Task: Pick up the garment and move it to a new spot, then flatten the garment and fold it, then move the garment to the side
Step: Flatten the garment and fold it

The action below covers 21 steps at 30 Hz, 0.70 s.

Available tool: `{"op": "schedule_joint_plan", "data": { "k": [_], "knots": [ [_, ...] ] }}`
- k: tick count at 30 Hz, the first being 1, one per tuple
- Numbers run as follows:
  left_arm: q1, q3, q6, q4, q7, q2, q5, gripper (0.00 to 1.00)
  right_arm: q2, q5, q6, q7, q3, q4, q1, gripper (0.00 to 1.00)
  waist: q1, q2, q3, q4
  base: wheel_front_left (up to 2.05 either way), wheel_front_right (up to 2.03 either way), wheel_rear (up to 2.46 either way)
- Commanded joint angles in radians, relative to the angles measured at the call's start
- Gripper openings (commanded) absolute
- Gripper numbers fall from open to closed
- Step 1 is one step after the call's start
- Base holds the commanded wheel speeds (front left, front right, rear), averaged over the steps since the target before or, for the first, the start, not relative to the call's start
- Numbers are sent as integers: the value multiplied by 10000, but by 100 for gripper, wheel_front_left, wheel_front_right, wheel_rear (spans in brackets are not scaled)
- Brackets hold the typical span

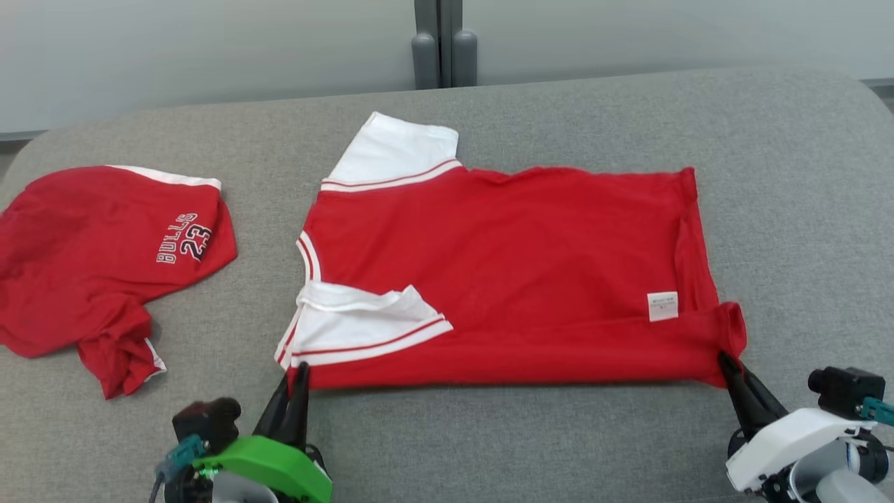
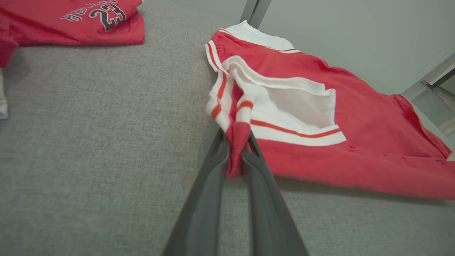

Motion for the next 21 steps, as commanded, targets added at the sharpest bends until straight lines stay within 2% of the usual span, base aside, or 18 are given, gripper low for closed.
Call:
{"op": "schedule_joint_plan", "data": {
  "k": [1,9,14,15,16,17,21],
  "knots": [
    [454,27,117,-286,-39,-14,109,0,-114,-97,-12,-41,-110,-184,340,0,0,0,-226,150,0,0,0],
    [1708,-222,425,-1351,70,-184,118,0,-376,-141,-12,401,-879,-786,1490,0,0,0,-323,298,0,0,0],
    [1889,-441,456,-1370,153,-241,152,0,-147,-249,-12,706,-1162,-1001,1777,0,0,0,-350,253,0,0,0],
    [1911,-434,501,-1355,146,-256,134,0,-84,-306,-12,711,-1239,-1035,1780,38,0,0,-360,239,0,0,0],
    [1909,-428,543,-1354,136,-254,160,31,-46,-350,-12,729,-1285,-1064,1775,63,0,0,-365,230,0,0,0],
    [1875,-416,567,-1368,117,-217,232,100,24,-395,-12,725,-1357,-1107,1754,100,0,0,-362,213,0,0,0],
    [1627,-109,783,-1544,39,-30,434,100,119,-800,-12,433,-1729,-1351,1427,100,0,0,-402,116,0,0,0]
  ]
}}
